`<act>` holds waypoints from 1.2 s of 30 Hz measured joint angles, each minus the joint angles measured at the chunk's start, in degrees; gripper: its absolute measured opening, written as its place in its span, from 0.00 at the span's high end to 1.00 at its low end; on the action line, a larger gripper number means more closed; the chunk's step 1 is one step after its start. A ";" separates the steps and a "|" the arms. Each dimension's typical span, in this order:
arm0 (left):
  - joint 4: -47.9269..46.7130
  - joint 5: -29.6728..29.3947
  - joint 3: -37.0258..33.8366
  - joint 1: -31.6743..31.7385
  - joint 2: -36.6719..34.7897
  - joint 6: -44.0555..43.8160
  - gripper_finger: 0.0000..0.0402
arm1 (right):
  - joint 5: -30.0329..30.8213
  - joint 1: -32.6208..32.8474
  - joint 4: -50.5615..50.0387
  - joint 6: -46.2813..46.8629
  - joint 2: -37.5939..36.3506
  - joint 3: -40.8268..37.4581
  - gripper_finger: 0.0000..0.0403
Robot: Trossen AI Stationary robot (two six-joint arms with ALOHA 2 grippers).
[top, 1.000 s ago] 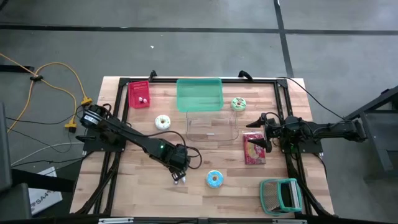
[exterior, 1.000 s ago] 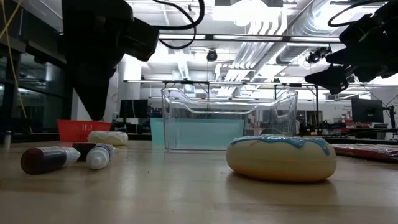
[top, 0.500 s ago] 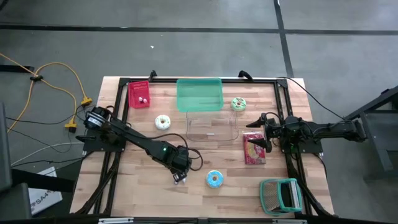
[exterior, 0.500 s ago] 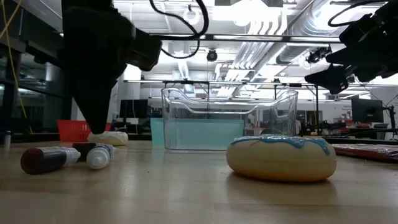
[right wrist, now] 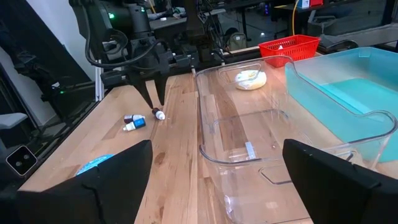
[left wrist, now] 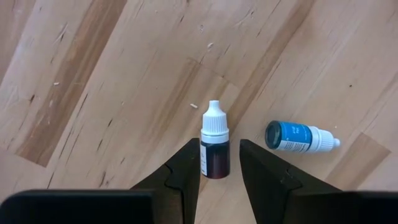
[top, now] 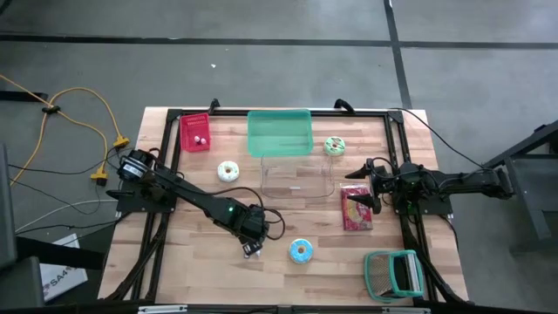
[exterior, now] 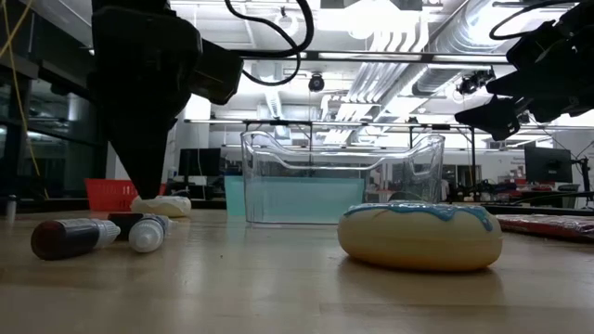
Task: Pick & Place Food Item
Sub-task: Put the top red food coloring bottle into the red bin
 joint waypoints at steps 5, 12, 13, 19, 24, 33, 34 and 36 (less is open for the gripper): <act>0.06 0.00 0.00 0.00 0.08 0.21 0.73 | 0.01 0.00 0.00 0.00 0.01 0.00 0.13; 0.16 0.04 0.00 0.02 1.26 -0.47 0.73 | 0.01 0.01 0.00 0.00 -0.01 0.00 0.13; 0.21 0.04 0.00 0.02 1.42 -0.48 0.73 | 0.01 0.00 0.01 0.00 -0.01 0.00 0.13; 0.19 0.07 0.00 0.01 2.79 -0.51 0.73 | 0.01 0.01 0.02 0.00 -0.01 0.02 0.13; 0.35 0.07 -0.01 0.00 3.28 -0.57 0.73 | 0.01 0.02 0.02 0.00 -0.01 0.00 0.13; 0.55 0.10 -0.04 0.02 4.69 -0.63 0.73 | 0.01 0.01 0.02 0.00 -0.01 0.00 0.13; 0.98 0.44 -0.03 0.02 4.94 -0.63 0.73 | -0.01 0.01 0.02 0.00 -0.01 0.00 0.13; 1.22 1.10 0.00 0.02 5.11 -0.66 0.73 | -0.01 0.02 0.09 0.00 0.01 0.02 0.13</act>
